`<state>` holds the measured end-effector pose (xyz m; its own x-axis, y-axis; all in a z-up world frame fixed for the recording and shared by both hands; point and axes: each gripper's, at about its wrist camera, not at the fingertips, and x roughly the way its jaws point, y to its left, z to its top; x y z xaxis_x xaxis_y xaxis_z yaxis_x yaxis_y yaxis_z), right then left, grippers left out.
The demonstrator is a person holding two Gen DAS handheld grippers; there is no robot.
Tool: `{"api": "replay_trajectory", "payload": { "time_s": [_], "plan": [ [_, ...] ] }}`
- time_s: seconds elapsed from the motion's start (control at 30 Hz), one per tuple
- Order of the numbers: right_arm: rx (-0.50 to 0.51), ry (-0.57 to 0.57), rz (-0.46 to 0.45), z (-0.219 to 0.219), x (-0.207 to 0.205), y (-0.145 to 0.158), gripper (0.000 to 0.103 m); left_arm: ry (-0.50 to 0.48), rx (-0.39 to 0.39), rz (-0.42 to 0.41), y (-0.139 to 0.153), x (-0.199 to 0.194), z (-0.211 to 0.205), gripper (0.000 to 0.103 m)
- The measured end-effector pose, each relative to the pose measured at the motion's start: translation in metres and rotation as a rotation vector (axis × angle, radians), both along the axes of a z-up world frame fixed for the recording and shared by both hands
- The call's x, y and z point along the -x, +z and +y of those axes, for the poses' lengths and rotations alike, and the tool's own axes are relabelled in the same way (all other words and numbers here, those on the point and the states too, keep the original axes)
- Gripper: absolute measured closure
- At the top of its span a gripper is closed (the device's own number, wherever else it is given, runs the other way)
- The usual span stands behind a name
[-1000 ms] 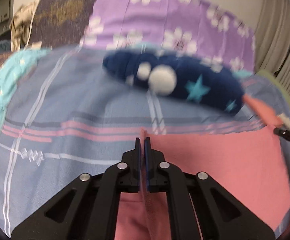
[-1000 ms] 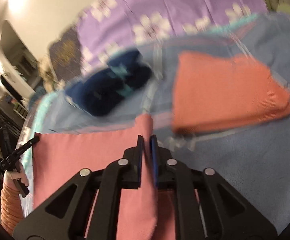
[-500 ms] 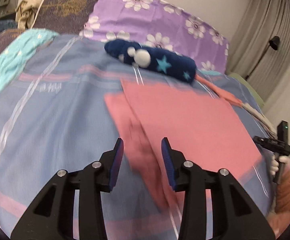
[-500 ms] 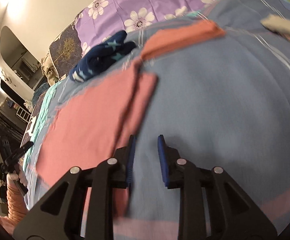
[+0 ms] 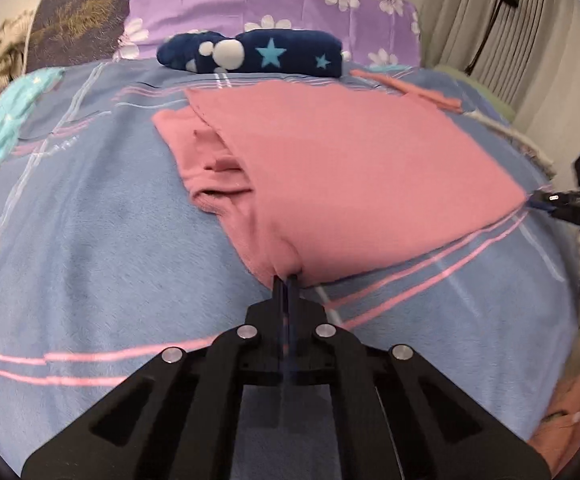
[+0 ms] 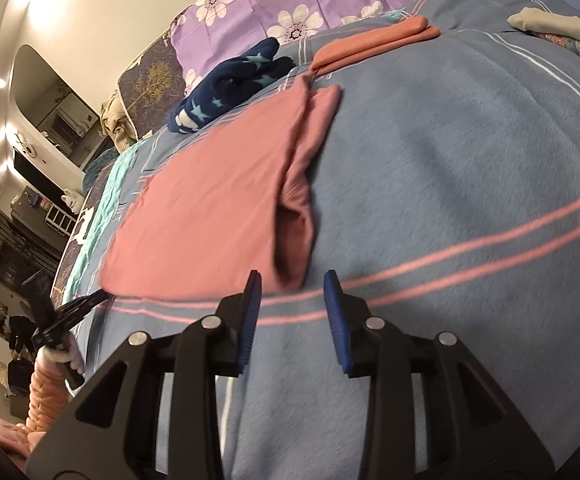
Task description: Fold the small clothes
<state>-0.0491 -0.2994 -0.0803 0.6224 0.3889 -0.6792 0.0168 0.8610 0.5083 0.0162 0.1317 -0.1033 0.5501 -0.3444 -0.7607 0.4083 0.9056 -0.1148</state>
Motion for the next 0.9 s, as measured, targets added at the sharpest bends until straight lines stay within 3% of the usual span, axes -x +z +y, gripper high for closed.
{"api": "replay_trajectory", "payload": {
  "time_s": [0.1, 0.2, 0.3, 0.43, 0.47, 0.53, 0.6, 0.7, 0.8, 0.83, 0.9],
  "plan": [
    [0.012, -0.007, -0.006, 0.0, 0.009, 0.004, 0.068, 0.016, -0.026, -0.092, 0.026, 0.011, 0.008, 0.103],
    [0.01, -0.031, -0.007, -0.006, 0.017, 0.005, 0.066, 0.034, -0.047, -0.131, 0.041, 0.018, 0.021, 0.103],
    [-0.002, -0.047, 0.005, -0.01, 0.015, 0.0, 0.066, 0.057, -0.044, -0.092, 0.031, 0.022, 0.03, 0.103],
    [0.011, -0.018, 0.018, -0.002, 0.011, -0.004, 0.066, 0.039, 0.023, -0.044, 0.014, 0.029, 0.026, 0.102],
    [0.023, -0.007, 0.018, 0.002, 0.01, -0.004, 0.066, 0.034, 0.044, -0.036, 0.011, 0.029, 0.023, 0.099],
    [0.054, 0.022, 0.014, 0.01, 0.007, -0.003, 0.066, 0.037, 0.06, -0.029, 0.009, 0.028, 0.018, 0.074],
    [0.076, 0.043, 0.011, 0.014, 0.005, -0.003, 0.065, 0.048, 0.071, -0.034, 0.008, 0.021, 0.013, 0.063],
    [0.107, 0.057, 0.01, 0.018, -0.005, -0.005, 0.06, 0.082, 0.118, -0.029, 0.009, 0.006, 0.013, 0.063],
    [0.065, 0.036, 0.008, 0.017, -0.017, -0.008, 0.059, 0.172, 0.191, 0.016, 0.002, -0.014, 0.017, 0.063],
    [0.047, 0.009, 0.006, 0.016, -0.02, -0.008, 0.061, 0.21, 0.179, 0.041, -0.004, -0.019, 0.016, 0.063],
    [0.032, -0.017, 0.01, 0.015, -0.021, -0.01, 0.094, 0.247, 0.155, 0.052, -0.013, -0.02, 0.015, 0.068]
  ]
}}
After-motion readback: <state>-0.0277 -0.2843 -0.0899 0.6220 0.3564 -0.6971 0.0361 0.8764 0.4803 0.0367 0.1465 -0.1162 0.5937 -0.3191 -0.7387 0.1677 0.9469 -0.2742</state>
